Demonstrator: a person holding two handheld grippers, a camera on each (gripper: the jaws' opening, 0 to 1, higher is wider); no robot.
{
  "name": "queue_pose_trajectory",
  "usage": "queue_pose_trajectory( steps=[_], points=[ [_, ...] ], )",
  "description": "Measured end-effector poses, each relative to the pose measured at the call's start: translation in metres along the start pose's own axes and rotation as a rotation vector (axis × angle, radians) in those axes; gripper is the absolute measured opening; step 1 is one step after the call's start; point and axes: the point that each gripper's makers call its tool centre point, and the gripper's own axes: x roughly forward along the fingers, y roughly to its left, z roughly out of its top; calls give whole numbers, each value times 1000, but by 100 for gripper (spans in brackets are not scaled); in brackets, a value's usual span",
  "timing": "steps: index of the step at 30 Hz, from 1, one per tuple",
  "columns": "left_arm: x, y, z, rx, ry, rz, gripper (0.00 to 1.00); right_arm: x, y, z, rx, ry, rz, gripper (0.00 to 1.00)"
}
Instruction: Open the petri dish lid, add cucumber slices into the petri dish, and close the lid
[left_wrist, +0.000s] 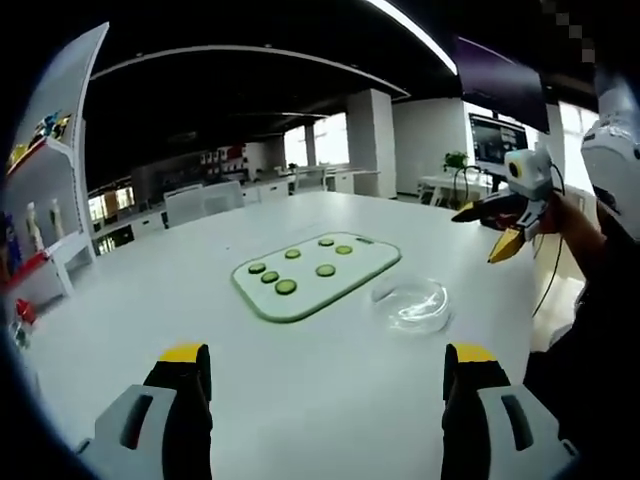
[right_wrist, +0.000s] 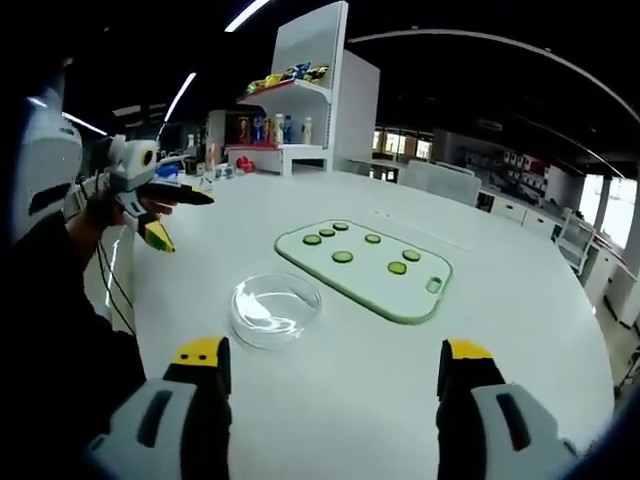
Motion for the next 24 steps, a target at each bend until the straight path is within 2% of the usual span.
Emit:
queue_pose_trajectory(
  steps=[3,6,8,9,11,14,16,18,22,24],
  points=[
    [9,-2,-5,15,5,-32,95,13,15,1,-50,-27,92,81],
    [20,-23,-6,38,-7,-175,94,22,34,1,-52,-51,207,81],
    [25,-40,5,48,-84,-285,92,27,39,1,-89,-59,250,81],
    [27,-47,10,39,-109,-327,92,30,40,1,-105,-64,268,81],
    [31,-60,17,76,-157,-414,92,36,44,0,-143,-68,303,81],
    [42,-66,12,168,-139,-462,93,44,47,1,-173,-83,349,81],
    [44,-76,7,250,-129,-528,91,49,50,1,-208,-96,384,80],
    [47,-84,8,222,-139,-593,91,52,52,-2,-212,-93,415,78],
    [54,-90,11,197,-174,-652,90,55,57,-1,-204,-119,476,78],
    [60,-87,11,183,-177,-657,88,56,57,0,-189,-127,494,78]
  ],
)
